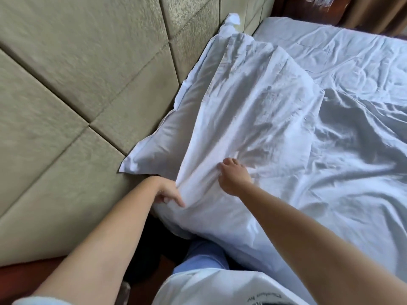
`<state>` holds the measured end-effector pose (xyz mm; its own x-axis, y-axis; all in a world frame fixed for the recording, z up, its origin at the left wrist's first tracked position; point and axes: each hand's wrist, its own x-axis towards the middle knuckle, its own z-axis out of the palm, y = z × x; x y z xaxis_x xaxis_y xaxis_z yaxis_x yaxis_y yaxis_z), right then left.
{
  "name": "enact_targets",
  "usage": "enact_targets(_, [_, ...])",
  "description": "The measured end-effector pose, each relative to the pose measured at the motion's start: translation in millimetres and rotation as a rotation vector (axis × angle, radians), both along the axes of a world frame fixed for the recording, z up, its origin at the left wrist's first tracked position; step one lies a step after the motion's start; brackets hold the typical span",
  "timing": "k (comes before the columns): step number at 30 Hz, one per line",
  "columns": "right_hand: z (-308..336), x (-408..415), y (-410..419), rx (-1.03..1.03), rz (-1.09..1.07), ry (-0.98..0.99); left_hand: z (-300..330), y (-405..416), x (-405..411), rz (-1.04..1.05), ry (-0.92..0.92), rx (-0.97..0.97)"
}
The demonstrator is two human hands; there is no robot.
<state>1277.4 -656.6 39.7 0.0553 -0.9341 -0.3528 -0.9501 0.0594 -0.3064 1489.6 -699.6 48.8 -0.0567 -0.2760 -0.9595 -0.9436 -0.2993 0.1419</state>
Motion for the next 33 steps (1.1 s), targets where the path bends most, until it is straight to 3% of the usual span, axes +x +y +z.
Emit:
enact_targets(2, [0.2,4.5,4.0,-0.033,0.013,0.032,12.5,-3.0,9.6,0.028,-0.119,-0.252])
enact_targets(5, [-2.1,6.2,10.4,-0.063,-0.006,0.061,18.9,-4.6,31.3,0.022,-0.474,-0.665])
enact_targets(8, [-8.7,1.6,23.6,-0.061,-0.012,0.093,-2.2,3.9,44.8,0.094,-0.619,-0.776])
enact_targets(13, [-14.9,-1.8,41.7,-0.034,-0.234,0.049,-31.7,26.9,11.9,0.099,-0.404,-0.977])
enact_targets(18, [-23.8,-7.8,56.6,0.008,-0.268,0.086,-40.3,50.3,-55.0,-0.200,0.090,-1.078])
enact_targets(20, [-24.7,-16.1,59.5,0.030,-0.289,0.064,-47.1,55.6,-72.3,-0.390,0.161,-0.973])
enact_targets(22, [-24.4,-27.9,62.0,0.080,-0.286,0.039,-58.6,56.5,-79.8,-0.490,0.069,-0.672])
enact_targets(24, [-24.6,-38.4,67.5,0.092,-0.335,0.017,-61.7,52.4,-81.4,-0.415,-0.018,-0.449])
enact_targets(25, [-24.2,-42.2,70.4,0.079,-0.381,0.011,-59.0,50.2,-81.8,-0.342,-0.035,-0.478])
enact_targets(29, [-16.6,-46.2,66.7,0.054,-0.505,-0.079,-33.3,32.2,-81.4,-0.032,-0.088,-1.131])
enact_targets(31, [-11.6,-42.6,52.8,-0.017,-0.538,-0.116,-23.5,13.5,-77.9,0.129,-0.083,-1.232])
enact_targets(33, [-8.5,-38.0,31.2,-0.076,-0.553,-0.149,-19.4,-11.8,-77.3,0.266,-0.025,-1.191])
